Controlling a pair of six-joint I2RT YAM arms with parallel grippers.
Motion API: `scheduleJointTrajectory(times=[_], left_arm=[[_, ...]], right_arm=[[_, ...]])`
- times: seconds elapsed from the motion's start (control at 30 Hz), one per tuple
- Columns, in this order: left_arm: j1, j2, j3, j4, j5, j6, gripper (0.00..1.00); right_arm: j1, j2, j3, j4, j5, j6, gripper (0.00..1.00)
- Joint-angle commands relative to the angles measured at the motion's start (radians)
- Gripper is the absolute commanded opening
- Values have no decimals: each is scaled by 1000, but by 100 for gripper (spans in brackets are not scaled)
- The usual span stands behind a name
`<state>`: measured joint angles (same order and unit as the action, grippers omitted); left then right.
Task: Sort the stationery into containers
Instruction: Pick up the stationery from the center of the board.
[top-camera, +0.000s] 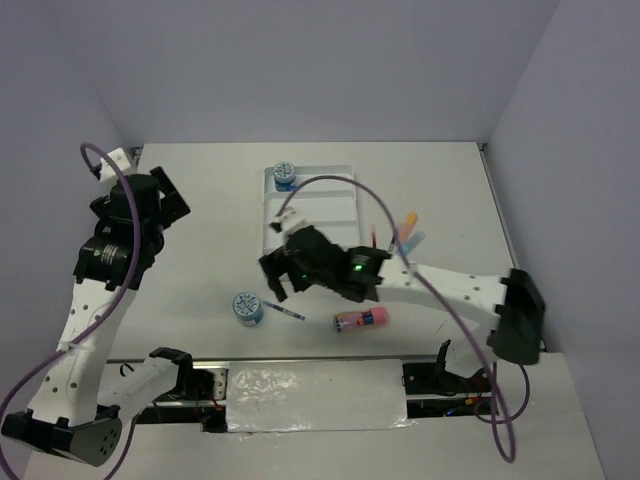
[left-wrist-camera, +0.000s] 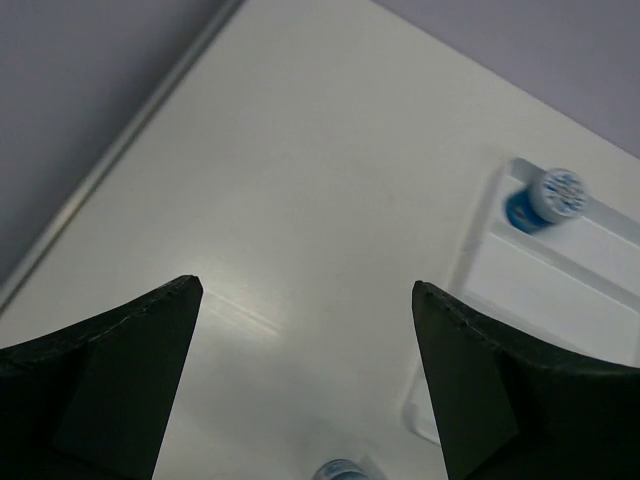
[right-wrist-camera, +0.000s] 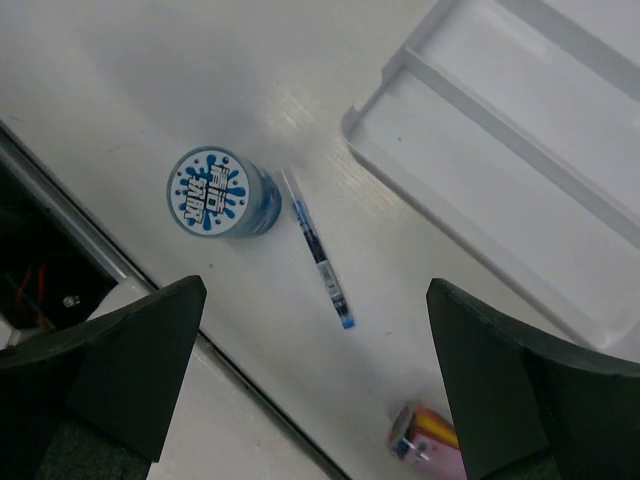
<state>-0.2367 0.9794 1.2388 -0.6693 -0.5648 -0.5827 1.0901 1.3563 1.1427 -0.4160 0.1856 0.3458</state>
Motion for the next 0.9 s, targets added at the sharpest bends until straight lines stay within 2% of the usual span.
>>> scheduleJointTrajectory(times=[0.0, 0.13, 0.23, 0.33, 0.47, 0.83, 0.87], left_arm=[[86, -30, 24, -177, -136, 24, 99], [94, -157, -73, -57, -142, 118, 99], [94, -278, -206, 41, -158, 109, 99], [97, -334, -286, 71, -164, 113, 99], [97, -308, -271, 53, -158, 107, 99], [97, -324, -289, 59, -138, 113, 99], [97, -324, -289, 60, -135, 113, 99]], right_arm=[[124, 212, 174, 100, 222, -33, 100], [166, 494, 374, 48, 239, -34, 100], [177, 598, 480, 4, 206, -19, 100], [195, 627, 500, 2, 169, -21, 100], [197, 656, 489, -20, 196, 7, 100], [218, 696, 436, 10, 84, 62, 98], [218, 696, 433, 9, 92, 68, 90]])
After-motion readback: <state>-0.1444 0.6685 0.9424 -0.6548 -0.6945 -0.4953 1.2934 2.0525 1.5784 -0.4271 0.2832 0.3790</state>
